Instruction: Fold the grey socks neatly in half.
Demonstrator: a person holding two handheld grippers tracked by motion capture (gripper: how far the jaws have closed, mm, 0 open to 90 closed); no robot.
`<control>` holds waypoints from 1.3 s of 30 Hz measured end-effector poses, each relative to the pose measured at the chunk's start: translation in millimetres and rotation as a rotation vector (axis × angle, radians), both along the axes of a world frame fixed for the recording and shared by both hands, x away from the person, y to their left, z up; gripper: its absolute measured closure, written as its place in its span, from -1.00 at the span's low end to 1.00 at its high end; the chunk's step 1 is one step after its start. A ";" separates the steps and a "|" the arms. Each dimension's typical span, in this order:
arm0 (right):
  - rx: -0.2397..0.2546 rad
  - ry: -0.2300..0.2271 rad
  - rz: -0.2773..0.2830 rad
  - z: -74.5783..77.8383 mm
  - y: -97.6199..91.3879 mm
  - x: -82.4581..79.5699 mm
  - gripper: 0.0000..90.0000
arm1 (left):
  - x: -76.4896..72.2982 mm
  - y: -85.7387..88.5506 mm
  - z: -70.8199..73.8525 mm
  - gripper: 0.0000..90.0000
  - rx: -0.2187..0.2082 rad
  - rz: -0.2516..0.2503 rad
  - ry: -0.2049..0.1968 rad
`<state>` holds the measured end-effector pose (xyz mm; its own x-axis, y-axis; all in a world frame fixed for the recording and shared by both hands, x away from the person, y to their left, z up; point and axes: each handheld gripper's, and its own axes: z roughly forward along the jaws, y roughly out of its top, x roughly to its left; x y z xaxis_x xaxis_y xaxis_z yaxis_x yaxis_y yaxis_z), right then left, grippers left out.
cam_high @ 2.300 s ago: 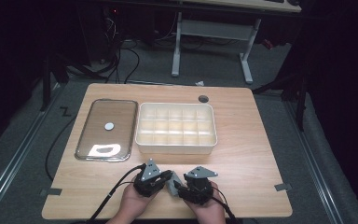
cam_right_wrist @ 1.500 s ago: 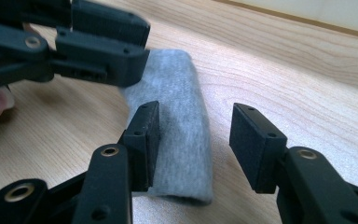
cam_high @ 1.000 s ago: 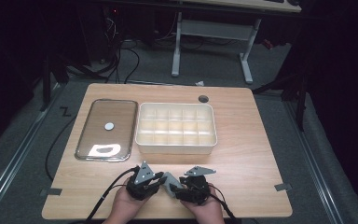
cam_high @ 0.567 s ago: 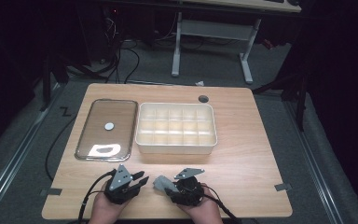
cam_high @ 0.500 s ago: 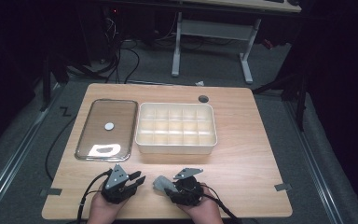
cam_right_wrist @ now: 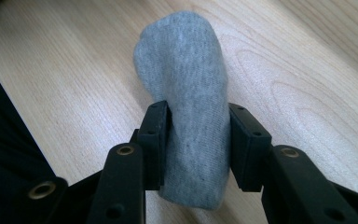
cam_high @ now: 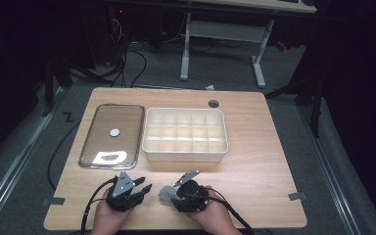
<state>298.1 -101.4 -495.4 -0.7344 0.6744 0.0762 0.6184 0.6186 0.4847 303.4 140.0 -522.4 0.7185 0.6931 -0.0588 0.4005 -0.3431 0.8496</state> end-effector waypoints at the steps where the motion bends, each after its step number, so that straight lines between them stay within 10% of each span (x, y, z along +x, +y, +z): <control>1: -0.012 0.004 0.008 0.8 1.0 0.3 0.39 | 0.0 0.0 0.0 0.37 0.000 0.000 0.000; 20: -0.117 0.055 0.098 5.8 11.1 6.7 0.54 | 5.9 11.3 -0.2 0.25 -0.021 0.055 0.009; 39: -0.120 0.006 -0.081 22.2 -52.8 20.6 0.54 | 7.2 12.8 -3.4 0.13 -0.015 0.051 0.006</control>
<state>318.6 -154.2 -473.3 -0.6769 0.7360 -0.0043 0.6713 0.6198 0.4066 310.6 152.8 -525.8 0.6817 0.7279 -0.0736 0.4226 -0.3097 0.8518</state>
